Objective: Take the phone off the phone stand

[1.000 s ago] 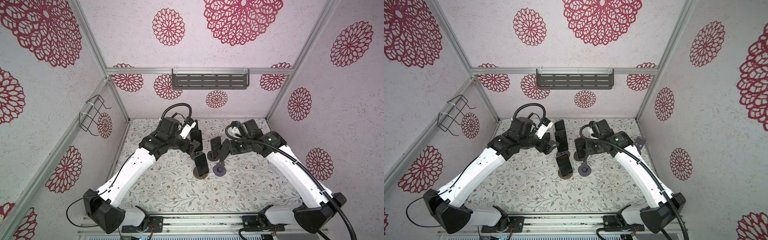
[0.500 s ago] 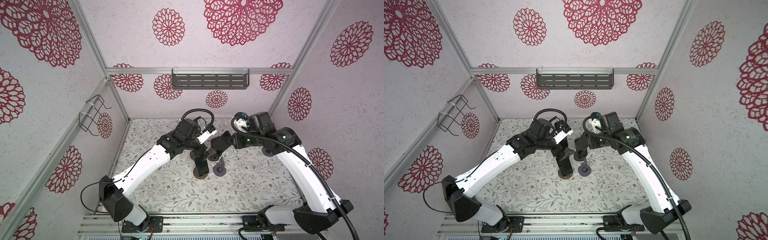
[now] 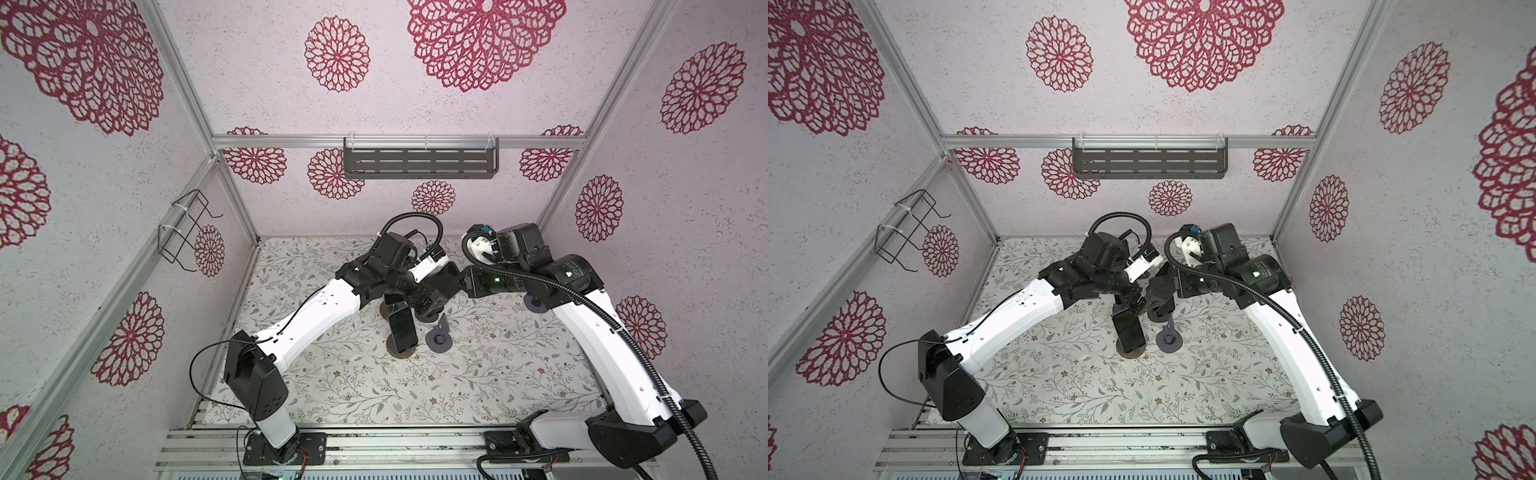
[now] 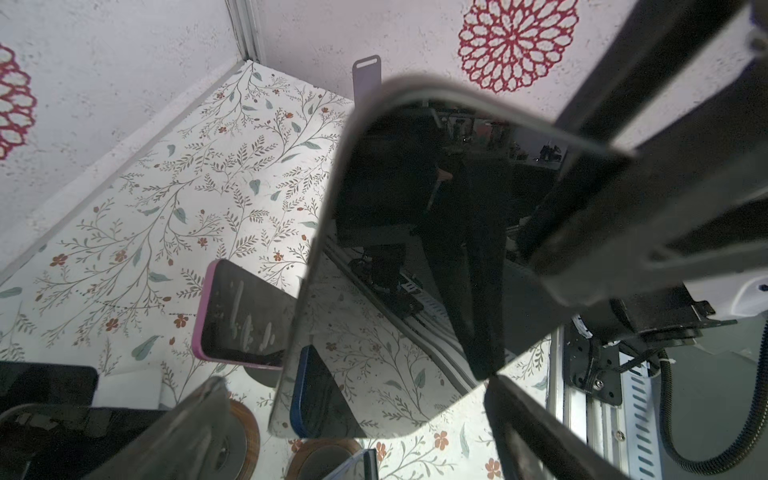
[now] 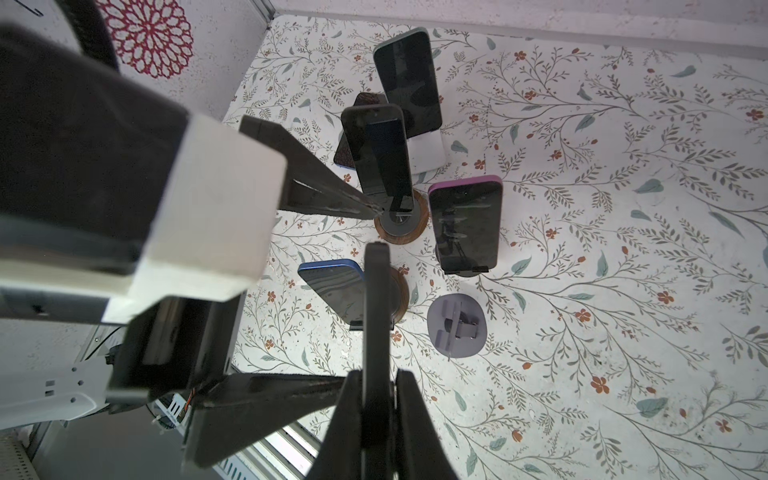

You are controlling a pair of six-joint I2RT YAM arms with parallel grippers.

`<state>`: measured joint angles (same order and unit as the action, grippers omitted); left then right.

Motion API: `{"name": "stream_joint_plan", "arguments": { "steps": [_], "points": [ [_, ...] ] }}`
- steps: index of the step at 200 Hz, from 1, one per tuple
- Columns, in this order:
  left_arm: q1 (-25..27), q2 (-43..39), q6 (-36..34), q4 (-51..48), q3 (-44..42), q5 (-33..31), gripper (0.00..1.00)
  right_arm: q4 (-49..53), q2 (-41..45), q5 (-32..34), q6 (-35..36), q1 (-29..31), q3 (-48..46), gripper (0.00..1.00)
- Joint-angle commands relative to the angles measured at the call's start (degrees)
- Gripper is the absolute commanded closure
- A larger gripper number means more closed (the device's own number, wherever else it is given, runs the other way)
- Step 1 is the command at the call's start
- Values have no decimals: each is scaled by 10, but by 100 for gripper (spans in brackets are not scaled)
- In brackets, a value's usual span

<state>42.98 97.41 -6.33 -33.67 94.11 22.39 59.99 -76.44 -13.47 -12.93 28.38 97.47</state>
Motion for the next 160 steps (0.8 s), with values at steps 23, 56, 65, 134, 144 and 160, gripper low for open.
{"name": "stream_joint_plan", "arguments": {
  "steps": [23,56,65,134,144,160],
  "points": [
    [7,11,-3,23,18,1,5,-48,22,-31,-3,-5,0,100],
    [11,6,-16,34,7,0,4,-57,25,-51,-12,-16,-9,100],
    [11,4,-18,39,4,1,4,-59,26,-59,-14,-20,-10,100],
    [11,1,-20,50,-5,-4,16,-60,31,-80,-17,-35,-18,100],
    [11,1,-20,51,-6,-5,19,-62,32,-84,-19,-37,-21,100],
    [11,1,-19,54,-6,-6,20,-66,34,-89,-20,-39,-25,100]
  ]
}}
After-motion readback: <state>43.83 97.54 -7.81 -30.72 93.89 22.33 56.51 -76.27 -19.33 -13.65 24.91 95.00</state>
